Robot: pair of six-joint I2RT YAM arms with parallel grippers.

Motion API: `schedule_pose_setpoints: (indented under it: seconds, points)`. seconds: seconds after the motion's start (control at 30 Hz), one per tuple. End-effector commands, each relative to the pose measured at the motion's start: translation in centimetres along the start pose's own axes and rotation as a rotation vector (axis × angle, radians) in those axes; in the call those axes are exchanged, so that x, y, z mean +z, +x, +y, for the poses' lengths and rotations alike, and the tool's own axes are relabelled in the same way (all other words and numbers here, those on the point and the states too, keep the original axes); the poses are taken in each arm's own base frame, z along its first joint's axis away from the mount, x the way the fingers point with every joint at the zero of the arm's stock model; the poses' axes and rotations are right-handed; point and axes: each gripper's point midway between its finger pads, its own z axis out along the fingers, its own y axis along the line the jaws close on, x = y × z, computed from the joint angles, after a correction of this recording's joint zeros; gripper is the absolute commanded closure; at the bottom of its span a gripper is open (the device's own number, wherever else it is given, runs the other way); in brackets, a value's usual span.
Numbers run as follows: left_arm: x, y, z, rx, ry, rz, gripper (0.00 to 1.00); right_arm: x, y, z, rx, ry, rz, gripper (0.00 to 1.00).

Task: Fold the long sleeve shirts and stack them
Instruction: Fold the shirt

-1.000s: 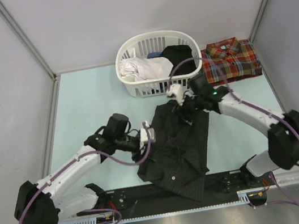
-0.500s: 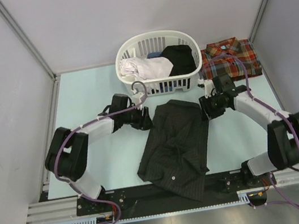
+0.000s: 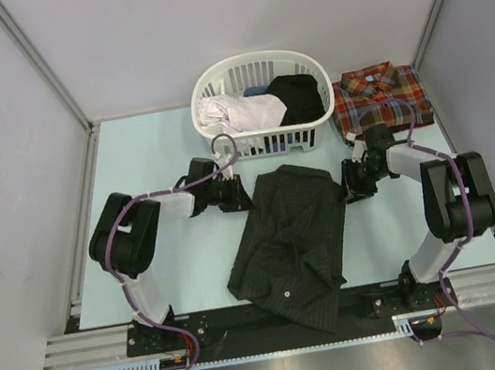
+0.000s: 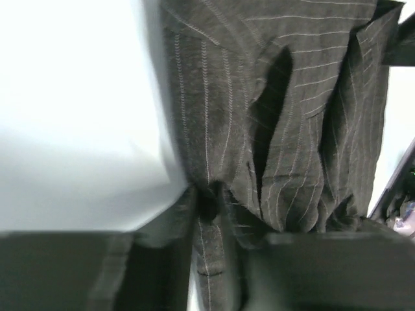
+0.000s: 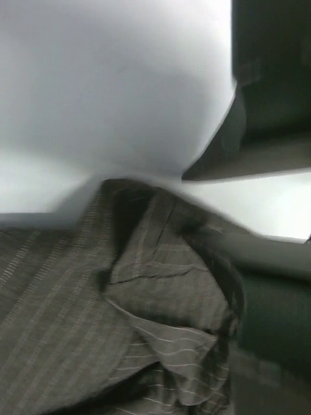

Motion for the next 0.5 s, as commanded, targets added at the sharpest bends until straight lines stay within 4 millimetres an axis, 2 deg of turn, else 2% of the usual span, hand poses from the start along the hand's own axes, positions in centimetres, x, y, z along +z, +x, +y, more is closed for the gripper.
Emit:
schedule_pose_setpoints:
  seconds: [0.0, 0.03, 0.07, 0.1, 0.13, 0.17, 0.2, 0.27, 0.37, 0.4, 0.43, 0.47]
  points:
    - [-0.6, 1.3, 1.0, -0.155, 0.015, 0.005, 0.85, 2.5, -2.3, 1.5, -0.018, -0.079, -0.042, 0.67]
    - [-1.1, 0.9, 1.5, -0.173, 0.009, -0.015, 0.89, 3.1, -2.7, 1.5, -0.018, -0.081, -0.038, 0.70]
    - [-1.5, 1.0, 1.7, -0.192, 0.005, -0.021, 0.95, 3.5, -3.0, 1.6, -0.028, -0.081, -0.040, 0.81]
    - [-1.8, 1.6, 2.1, -0.209, -0.001, -0.018, 0.97, 3.7, -3.7, 1.5, -0.037, -0.075, -0.060, 0.86]
    - [-2.4, 1.4, 2.5, -0.222, -0.004, -0.034, 1.00, 4.4, -3.8, 1.2, -0.034, -0.062, -0.052, 0.91]
    - [-2.9, 1.2, 2.3, -0.222, 0.000, -0.049, 1.00, 4.5, -4.7, 1.5, -0.044, -0.064, -0.067, 1.00]
    - [-3.2, 1.8, 2.5, -0.232, -0.003, -0.044, 1.00, 4.9, -5.2, 1.7, -0.049, -0.067, -0.073, 1.00]
    - [-4.0, 1.3, 2.9, -0.242, -0.011, -0.072, 1.00, 5.5, -6.4, 2.2, -0.061, -0.072, -0.085, 1.00]
    - [-4.6, 1.2, 4.3, -0.250, -0.048, -0.098, 1.00, 6.4, -7.7, 4.0, -0.090, -0.106, -0.108, 1.00]
    - [-4.7, 1.1, 4.6, -0.252, -0.053, -0.103, 1.00, 6.4, -8.7, 4.9, -0.111, -0.125, -0.126, 1.00]
    - [-5.1, 0.8, 5.2, -0.262, -0.058, -0.116, 1.00, 6.4, -8.9, 5.2, -0.106, -0.139, -0.122, 0.97]
    - [-5.3, 0.5, 5.1, -0.259, -0.044, -0.125, 0.95, 6.3, -9.2, 5.2, -0.106, -0.147, -0.116, 0.89]
